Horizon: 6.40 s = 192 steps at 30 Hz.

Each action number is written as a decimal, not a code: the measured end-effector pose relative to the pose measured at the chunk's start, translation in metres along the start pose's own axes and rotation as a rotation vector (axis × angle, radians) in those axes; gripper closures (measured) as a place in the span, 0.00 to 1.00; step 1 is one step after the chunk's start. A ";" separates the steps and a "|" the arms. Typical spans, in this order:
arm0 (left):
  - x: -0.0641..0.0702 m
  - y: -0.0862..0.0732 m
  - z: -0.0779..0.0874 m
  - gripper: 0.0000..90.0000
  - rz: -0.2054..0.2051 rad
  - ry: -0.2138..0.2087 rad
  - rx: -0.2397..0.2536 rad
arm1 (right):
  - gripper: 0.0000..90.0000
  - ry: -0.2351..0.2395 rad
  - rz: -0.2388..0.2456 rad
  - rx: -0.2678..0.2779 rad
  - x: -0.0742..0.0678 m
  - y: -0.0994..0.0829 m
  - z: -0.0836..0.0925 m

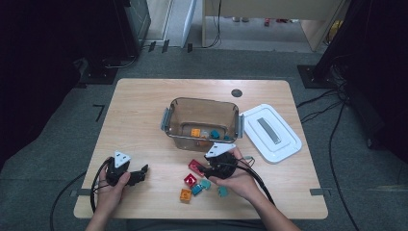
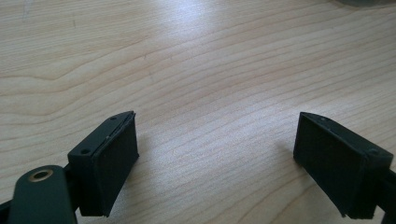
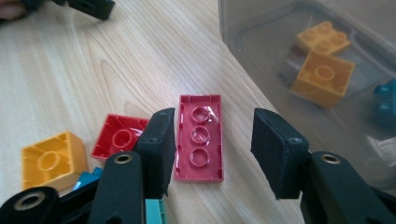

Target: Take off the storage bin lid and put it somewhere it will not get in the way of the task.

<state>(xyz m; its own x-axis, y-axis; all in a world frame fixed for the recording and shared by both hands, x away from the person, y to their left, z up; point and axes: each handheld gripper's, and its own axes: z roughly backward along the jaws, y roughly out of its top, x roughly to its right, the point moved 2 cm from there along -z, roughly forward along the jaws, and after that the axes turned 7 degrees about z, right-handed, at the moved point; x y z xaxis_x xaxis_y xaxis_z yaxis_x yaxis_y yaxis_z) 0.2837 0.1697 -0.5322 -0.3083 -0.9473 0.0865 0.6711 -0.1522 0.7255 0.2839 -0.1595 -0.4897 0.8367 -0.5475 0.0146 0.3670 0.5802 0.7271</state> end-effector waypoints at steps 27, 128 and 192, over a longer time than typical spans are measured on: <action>0.000 0.000 0.000 0.15 -0.001 -0.002 0.000 | 0.62 0.007 -0.001 -0.076 -0.007 -0.017 -0.028; 0.000 0.000 -0.001 0.15 0.000 0.000 0.002 | 0.66 -0.031 -0.060 0.066 0.087 0.102 0.073; 0.000 0.000 0.000 0.15 -0.001 -0.001 -0.001 | 0.51 -0.081 -0.149 -0.054 0.108 0.096 0.031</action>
<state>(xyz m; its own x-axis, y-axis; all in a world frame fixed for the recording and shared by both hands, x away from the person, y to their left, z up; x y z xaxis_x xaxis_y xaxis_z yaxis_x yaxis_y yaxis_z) 0.2842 0.1695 -0.5322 -0.3101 -0.9468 0.0864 0.6715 -0.1538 0.7248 0.3969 -0.1820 -0.3968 0.7367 -0.6753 -0.0341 0.5076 0.5190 0.6877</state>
